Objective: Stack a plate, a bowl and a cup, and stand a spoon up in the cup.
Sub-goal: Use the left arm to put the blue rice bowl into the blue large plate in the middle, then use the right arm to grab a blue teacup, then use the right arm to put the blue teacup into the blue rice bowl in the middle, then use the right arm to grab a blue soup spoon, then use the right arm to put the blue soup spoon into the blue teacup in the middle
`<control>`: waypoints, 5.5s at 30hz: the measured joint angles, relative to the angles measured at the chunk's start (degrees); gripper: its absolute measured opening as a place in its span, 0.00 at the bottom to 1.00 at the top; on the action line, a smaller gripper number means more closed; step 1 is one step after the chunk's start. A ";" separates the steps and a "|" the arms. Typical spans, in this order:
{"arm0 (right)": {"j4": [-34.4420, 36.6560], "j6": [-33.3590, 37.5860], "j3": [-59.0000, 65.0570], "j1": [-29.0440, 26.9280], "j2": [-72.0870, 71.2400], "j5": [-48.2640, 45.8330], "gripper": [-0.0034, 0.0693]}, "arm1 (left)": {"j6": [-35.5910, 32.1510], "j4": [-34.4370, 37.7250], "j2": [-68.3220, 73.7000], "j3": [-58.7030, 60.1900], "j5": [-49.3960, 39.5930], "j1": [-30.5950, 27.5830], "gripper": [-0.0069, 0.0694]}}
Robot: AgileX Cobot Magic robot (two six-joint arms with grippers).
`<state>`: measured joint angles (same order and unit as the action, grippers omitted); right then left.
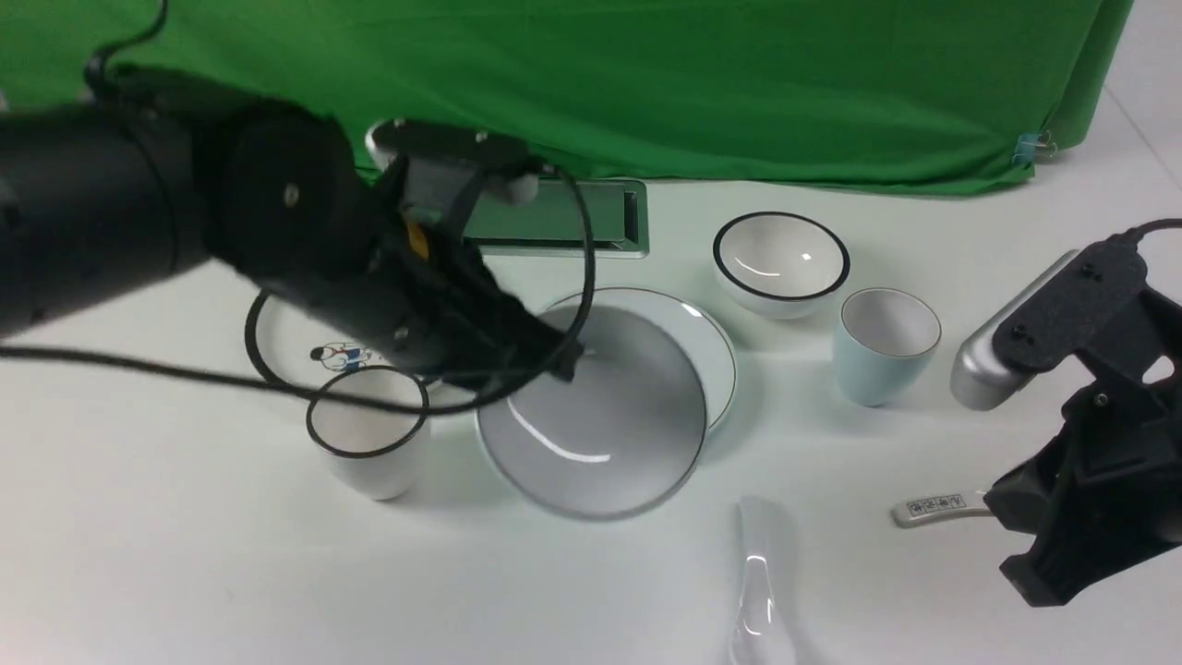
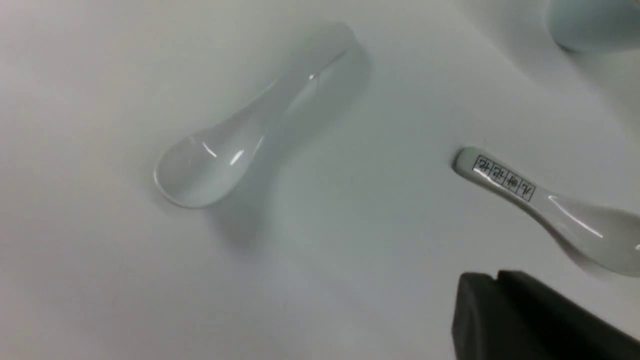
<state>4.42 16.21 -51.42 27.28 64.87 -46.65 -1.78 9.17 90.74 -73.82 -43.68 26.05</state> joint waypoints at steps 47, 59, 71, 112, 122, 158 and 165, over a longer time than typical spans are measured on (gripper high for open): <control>-7.54 -10.32 -32.57 -13.06 42.37 7.61 0.68 | -6.87 -5.92 17.92 -43.49 -25.39 -6.98 0.34; -7.15 -11.90 -34.31 -13.07 49.88 9.43 0.21 | -5.75 -6.19 -3.28 -8.04 -15.49 -6.98 0.04; 10.70 4.55 -52.88 -6.40 47.44 -7.11 0.16 | -4.59 -5.80 -14.67 4.35 -9.11 -6.98 0.04; 6.36 -0.31 -55.53 -0.73 40.44 -22.41 0.80 | -7.55 -5.05 -14.67 4.49 -11.26 -6.98 0.04; 6.22 -5.39 -17.21 -0.62 29.76 -2.95 0.80 | -9.66 0.01 -14.67 4.49 -13.12 -6.98 0.04; 4.15 -9.04 -18.52 2.87 29.34 12.92 0.29 | -12.43 3.68 -17.94 4.49 -15.84 -6.98 0.04; 4.06 -8.92 -18.00 3.25 26.46 43.35 0.29 | -12.61 2.49 -17.94 4.49 -10.89 -6.98 0.04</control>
<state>8.48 7.29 -69.43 30.54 91.33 -3.30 -14.38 11.67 72.81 -69.33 -54.57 19.07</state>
